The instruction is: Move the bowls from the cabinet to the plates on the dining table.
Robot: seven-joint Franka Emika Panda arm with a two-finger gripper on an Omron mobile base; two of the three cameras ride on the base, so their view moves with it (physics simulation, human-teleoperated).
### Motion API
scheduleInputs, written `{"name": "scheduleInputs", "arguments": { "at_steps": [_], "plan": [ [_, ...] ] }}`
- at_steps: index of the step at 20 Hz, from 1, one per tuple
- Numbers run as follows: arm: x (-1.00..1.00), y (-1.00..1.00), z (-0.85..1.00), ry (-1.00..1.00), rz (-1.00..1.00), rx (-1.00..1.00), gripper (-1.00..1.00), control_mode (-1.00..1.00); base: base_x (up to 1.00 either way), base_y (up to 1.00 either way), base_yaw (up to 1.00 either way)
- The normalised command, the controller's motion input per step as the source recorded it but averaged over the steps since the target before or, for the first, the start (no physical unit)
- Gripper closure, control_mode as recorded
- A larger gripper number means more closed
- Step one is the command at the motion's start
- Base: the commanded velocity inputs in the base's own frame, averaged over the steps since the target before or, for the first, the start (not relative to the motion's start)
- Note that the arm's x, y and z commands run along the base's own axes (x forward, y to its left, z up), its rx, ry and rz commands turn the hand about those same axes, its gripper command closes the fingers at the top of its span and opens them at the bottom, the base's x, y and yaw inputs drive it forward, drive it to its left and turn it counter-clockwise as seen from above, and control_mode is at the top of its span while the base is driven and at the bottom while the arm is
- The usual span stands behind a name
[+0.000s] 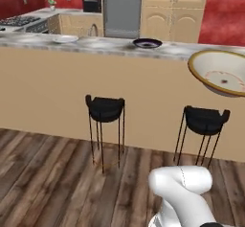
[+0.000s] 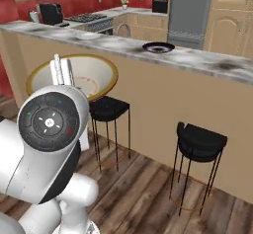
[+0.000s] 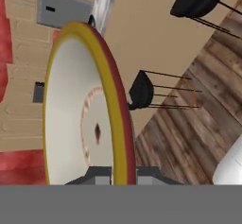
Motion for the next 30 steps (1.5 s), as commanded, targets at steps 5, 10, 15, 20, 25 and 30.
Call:
{"name": "scheduleInputs", "arguments": {
  "at_steps": [5, 10, 15, 20, 25, 30],
  "plan": [
    [0.00, 0.00, 0.00, 0.00, 0.00, 0.00, 1.00, 1.00, 0.70, 1.00, -0.26],
    [0.00, 0.00, 0.00, 0.00, 0.00, 0.00, 1.00, 1.00, 0.73, 1.00, -0.29],
    [0.00, 0.00, 0.00, 0.00, 0.00, 0.00, 1.00, 1.00, 0.76, 1.00, -0.32],
    [0.00, 0.00, 0.00, 0.00, 0.00, 0.00, 1.00, 1.00, 0.75, 1.00, -0.33],
    [0.00, 0.00, 0.00, 0.00, 0.00, 0.00, 1.00, 1.00, 0.81, 1.00, -0.32],
    [0.00, 0.00, 0.00, 0.00, 0.00, 0.00, 1.00, 1.00, 0.86, 0.75, -0.23]
  ]
}}
